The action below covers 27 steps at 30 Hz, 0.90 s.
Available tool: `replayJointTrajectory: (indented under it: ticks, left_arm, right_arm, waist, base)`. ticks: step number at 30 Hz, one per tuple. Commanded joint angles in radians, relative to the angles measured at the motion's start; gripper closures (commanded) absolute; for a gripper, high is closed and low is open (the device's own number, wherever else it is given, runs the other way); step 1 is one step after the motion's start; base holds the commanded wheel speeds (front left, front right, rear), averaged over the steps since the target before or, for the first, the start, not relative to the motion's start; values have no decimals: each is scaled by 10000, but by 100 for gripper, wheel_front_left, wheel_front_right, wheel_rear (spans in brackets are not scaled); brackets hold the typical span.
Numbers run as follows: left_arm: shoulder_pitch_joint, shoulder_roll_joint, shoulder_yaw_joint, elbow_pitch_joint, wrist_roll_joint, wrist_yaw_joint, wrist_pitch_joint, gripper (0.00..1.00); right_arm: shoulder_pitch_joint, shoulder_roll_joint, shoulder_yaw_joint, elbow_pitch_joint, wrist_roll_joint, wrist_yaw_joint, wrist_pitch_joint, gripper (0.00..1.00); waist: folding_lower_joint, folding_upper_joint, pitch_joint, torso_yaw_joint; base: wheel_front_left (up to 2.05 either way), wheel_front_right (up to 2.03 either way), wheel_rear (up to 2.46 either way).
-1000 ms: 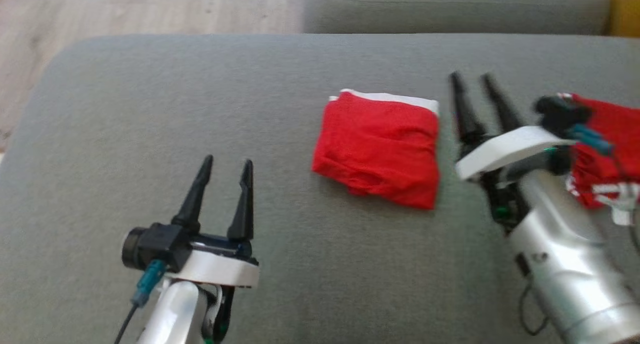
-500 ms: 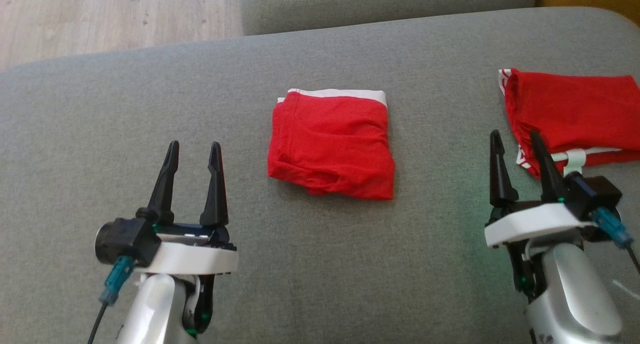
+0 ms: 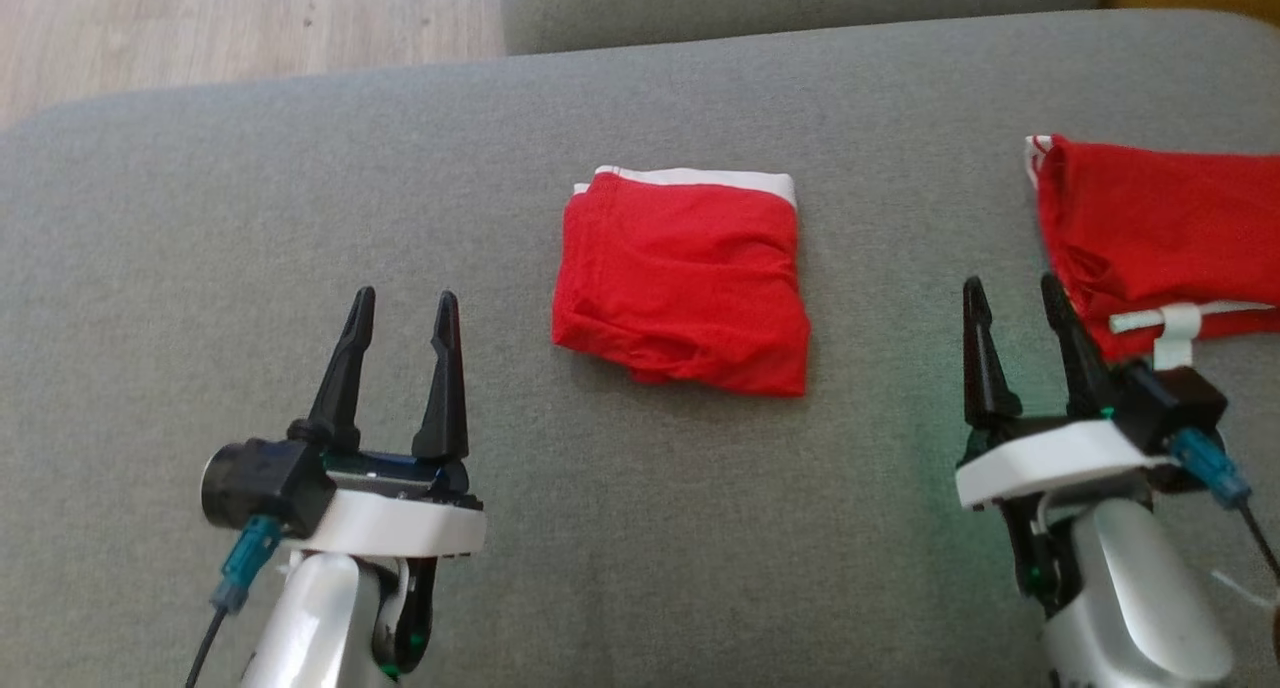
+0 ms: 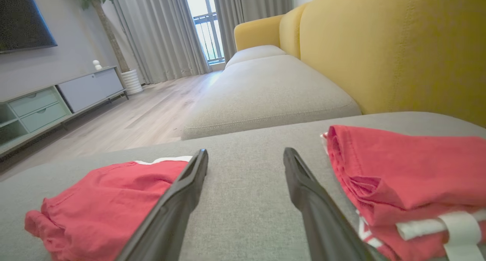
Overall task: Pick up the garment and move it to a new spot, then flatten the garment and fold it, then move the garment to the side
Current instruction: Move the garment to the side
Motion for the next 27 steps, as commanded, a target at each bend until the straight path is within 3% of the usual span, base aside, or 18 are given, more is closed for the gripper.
replayJointTrajectory:
  ticks: [1,9,18,27]
  left_arm:
    - [-229,36,224,-330,13,-50,-51,0]
    - [-573,35,-183,-361,-82,-37,-51,0]
    - [-728,34,-596,-167,-318,87,-51,0]
    - [-760,34,-811,-147,-472,230,-51,0]
  right_arm:
    - [-612,49,288,-412,-69,69,17,0]
    - [-1635,50,573,227,97,69,978,0]
    - [-2652,50,1213,2509,1398,69,2211,0]
    - [-3448,50,1862,4710,2374,69,2877,0]
  waist:
    - [0,0,122,119]
    - [0,0,746,896]
    - [0,0,1140,1823]
    - [0,0,1183,2255]
  base:
    - [0,0,0]
    - [0,0,0]
    - [0,0,0]
    - [0,0,0]
